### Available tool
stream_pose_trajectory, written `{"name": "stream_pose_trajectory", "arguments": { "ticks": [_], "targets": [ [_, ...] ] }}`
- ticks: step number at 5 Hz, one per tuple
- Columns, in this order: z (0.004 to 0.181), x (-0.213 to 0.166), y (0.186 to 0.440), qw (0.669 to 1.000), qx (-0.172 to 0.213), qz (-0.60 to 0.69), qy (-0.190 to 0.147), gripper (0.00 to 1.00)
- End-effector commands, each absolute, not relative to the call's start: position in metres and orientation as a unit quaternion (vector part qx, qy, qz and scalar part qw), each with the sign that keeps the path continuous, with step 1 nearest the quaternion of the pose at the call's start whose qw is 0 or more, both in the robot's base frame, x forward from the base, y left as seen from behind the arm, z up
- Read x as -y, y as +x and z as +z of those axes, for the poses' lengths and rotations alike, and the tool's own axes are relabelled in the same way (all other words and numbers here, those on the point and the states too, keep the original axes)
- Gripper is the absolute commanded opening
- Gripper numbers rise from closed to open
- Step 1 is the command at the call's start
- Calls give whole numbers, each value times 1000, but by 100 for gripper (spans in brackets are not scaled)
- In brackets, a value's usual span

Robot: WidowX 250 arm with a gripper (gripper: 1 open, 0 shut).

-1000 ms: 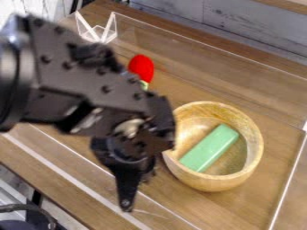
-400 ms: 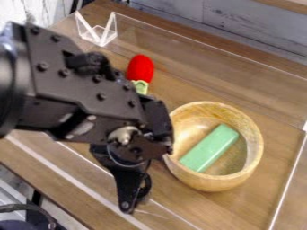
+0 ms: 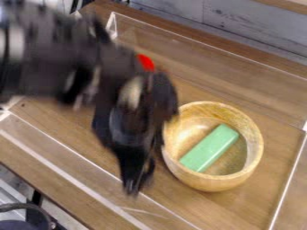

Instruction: Remove the green block from the brown bowl and put it on the table

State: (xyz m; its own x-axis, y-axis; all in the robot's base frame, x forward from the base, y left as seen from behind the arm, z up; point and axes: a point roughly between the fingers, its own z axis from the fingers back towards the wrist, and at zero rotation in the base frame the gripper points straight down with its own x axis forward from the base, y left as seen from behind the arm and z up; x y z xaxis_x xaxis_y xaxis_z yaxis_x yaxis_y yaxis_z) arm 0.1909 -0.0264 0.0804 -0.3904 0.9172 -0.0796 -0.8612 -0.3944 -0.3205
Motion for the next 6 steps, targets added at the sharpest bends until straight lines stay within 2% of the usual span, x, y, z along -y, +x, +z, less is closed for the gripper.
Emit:
{"name": "stream_pose_trajectory", "arguments": {
  "ticks": [1, 2, 3, 4, 6],
  "targets": [
    [102, 18, 208, 502, 96, 849, -135, 100],
    [103, 14, 208, 482, 88, 862, -132, 0],
    [107, 20, 198, 501, 82, 851, -132, 100],
    [110, 27, 189, 519, 78, 841, -132, 100],
    [111, 50, 200, 539, 71, 829, -131, 100]
  ]
}}
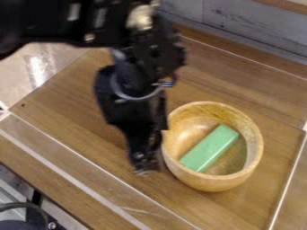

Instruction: Remove the green block from the brown bowl and put it on the table

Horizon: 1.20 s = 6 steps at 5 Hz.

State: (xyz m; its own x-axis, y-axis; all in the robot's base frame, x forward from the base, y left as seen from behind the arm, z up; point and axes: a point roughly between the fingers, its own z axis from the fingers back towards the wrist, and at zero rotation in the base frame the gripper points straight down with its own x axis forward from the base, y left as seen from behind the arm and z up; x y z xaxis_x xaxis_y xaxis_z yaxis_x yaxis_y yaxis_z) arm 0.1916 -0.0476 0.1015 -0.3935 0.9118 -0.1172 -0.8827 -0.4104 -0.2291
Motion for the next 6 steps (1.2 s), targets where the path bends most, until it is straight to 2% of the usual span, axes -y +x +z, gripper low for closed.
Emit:
{"name": "stream_pose_trajectory", "arguments": {
  "ticks": [1, 3, 5, 6],
  "targets": [
    [112, 56, 200, 551, 68, 822, -130, 100],
    [100, 54, 191, 498, 73, 855, -121, 100],
    [96, 44, 189, 507, 73, 851, -118, 100],
    [93, 39, 196, 518, 72, 845, -116, 100]
  ]
}}
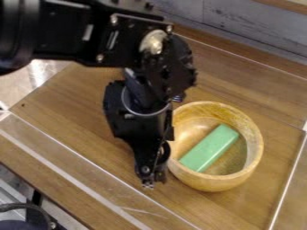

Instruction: Remove the green block from the brown bowl and put it on the table

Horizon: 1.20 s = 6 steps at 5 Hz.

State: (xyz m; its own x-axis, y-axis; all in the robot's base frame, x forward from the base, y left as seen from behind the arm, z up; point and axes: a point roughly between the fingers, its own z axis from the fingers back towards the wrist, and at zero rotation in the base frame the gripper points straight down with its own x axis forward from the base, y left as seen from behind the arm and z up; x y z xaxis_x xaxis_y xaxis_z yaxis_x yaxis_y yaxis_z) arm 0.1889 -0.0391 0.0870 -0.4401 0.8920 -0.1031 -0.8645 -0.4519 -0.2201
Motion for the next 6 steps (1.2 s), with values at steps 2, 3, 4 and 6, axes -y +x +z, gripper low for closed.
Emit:
{"name": "stream_pose_trajectory", "arguments": {
  "ticks": [2, 3, 4, 6],
  "targets": [
    [88, 35, 190, 535, 69, 835, -114, 100],
    [84, 32, 178, 540, 68, 831, -112, 100],
    [75, 35, 178, 548, 64, 827, -110, 0],
    [82, 54, 182, 588, 52, 800, -109, 100]
  ]
}}
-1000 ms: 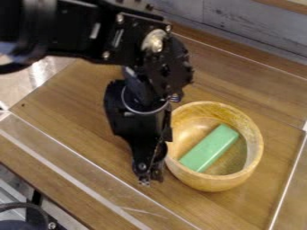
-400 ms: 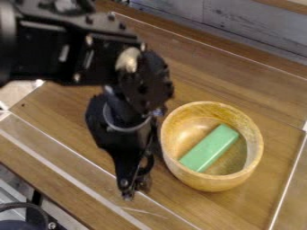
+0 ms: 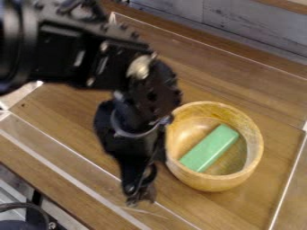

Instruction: Remove the green block from the brown bowl and put it on the table

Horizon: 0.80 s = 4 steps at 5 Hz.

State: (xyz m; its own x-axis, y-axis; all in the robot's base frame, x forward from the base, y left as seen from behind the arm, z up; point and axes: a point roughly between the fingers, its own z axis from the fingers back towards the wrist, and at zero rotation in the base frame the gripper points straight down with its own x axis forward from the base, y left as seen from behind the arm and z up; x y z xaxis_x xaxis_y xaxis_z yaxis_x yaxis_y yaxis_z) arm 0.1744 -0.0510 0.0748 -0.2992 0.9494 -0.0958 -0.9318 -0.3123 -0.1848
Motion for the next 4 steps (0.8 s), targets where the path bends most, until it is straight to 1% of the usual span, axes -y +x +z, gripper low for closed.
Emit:
{"name": "stream_pose_trajectory", "arguments": {
  "ticks": [1, 3, 4],
  "targets": [
    [95, 70, 191, 626, 46, 771, -112, 100],
    [100, 103, 203, 655, 34, 747, -111, 100],
    [102, 105, 209, 647, 33, 753, -113, 0]
  ]
}}
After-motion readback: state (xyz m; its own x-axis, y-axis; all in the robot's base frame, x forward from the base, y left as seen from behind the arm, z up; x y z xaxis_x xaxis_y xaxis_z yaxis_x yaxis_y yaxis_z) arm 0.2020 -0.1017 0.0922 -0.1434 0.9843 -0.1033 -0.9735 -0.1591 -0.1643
